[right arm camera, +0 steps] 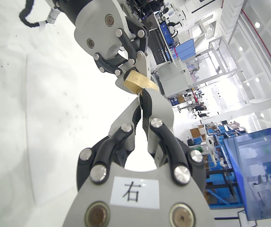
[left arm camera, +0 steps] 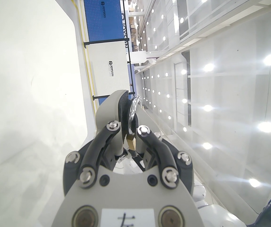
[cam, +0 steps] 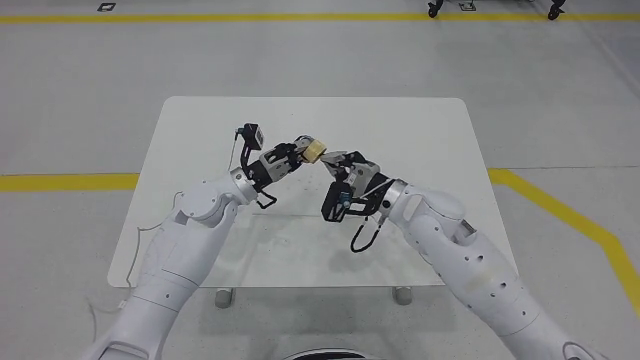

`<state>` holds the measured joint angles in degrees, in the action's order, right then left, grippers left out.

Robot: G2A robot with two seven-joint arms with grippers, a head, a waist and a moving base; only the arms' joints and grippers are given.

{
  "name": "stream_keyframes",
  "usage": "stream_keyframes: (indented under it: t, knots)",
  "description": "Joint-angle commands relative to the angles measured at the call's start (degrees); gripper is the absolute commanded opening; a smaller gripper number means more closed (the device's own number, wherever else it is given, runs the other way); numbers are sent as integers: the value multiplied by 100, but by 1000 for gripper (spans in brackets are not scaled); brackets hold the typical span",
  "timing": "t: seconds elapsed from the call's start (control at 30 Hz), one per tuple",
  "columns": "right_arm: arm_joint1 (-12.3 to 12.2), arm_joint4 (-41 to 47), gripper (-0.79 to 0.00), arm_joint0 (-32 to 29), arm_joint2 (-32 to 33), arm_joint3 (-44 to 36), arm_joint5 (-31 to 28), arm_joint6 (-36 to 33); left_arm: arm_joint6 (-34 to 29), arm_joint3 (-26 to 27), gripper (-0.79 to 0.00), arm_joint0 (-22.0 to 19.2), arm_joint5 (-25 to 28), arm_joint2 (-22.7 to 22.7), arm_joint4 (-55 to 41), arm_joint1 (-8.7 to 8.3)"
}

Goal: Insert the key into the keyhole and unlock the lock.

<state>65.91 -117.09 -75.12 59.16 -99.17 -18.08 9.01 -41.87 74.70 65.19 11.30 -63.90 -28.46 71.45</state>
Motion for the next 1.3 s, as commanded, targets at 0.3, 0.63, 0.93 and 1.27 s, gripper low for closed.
stream_keyframes:
  t: [0.3, 0.63, 0.93, 1.27]
  knots:
    - [27, 947, -785, -27, 176, 254, -215, 266, 87, -66, -785, -4, 627, -14, 393, 7]
    - [-42, 848, 0, -195, 453, 180, -259, 453, 38, -38, -785, 65, 786, -172, 590, -33]
    - [-181, 1214, 0, -708, 1352, -111, -202, 644, -317, 206, -785, 81, -42, -289, 1909, -188]
    - [-181, 1214, 0, -708, 1352, -111, -202, 644, -134, 180, -785, -388, -1488, 527, 4584, -192]
